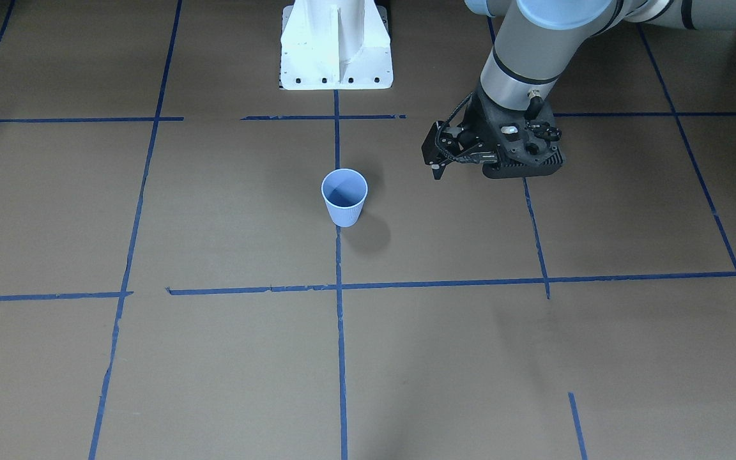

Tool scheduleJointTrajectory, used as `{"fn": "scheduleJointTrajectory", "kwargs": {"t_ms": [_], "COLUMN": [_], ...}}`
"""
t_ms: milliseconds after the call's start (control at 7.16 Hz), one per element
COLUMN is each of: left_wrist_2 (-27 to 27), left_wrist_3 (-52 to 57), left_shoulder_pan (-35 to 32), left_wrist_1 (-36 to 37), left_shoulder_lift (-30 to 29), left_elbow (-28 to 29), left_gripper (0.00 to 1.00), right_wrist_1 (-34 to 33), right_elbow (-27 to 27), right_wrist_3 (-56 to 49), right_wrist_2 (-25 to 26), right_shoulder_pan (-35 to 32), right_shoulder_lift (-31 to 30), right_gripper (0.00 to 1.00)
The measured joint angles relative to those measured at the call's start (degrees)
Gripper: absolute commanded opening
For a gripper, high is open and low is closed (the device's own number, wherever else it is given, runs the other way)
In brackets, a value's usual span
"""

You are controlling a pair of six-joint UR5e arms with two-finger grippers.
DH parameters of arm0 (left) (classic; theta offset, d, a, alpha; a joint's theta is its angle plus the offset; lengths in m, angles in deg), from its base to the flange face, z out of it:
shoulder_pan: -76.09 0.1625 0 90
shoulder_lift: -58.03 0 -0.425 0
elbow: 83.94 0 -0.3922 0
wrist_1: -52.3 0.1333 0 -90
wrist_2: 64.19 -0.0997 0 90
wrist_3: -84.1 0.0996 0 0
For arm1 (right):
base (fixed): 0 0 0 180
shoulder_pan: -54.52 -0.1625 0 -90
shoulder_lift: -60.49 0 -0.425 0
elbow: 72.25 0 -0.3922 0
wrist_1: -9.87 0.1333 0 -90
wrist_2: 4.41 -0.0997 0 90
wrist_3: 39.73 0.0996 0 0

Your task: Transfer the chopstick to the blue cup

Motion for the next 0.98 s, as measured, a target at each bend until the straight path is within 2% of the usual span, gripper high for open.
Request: {"fn": "scheduleJointTrajectory", "kwargs": {"t_ms": [140,279,559,699,978], "left_wrist_2": [0.0,0.0,0.0,-0.2,-0.6], "left_wrist_3": [0.0,0.2,0.8,1.5,8.7], "left_shoulder_pan": [0.0,0.0,0.0,-0.2,-2.8], "left_wrist_1": [0.0,0.0,-0.1,-0.1,0.0], "left_shoulder_lift": [0.1,0.3,1.1,1.6,4.6], "left_elbow": [0.0,0.0,0.0,-0.1,-0.7], "left_gripper": [1.0,1.0,1.0,1.0,1.0], "right_wrist_1": [-6.7,-16.7,-37.1,-45.1,-50.9], "right_elbow": [3.7,7.1,9.7,9.9,10.8], "right_wrist_3": [-0.7,-3.0,-7.4,-7.6,0.7], "right_wrist_2": [0.1,0.5,1.6,2.1,1.0], "right_shoulder_pan": [0.4,0.9,2.9,5.5,12.0], "right_shoulder_lift": [1.1,4.1,14.0,19.3,25.6], "right_gripper": [0.0,0.0,0.0,0.0,0.0]}}
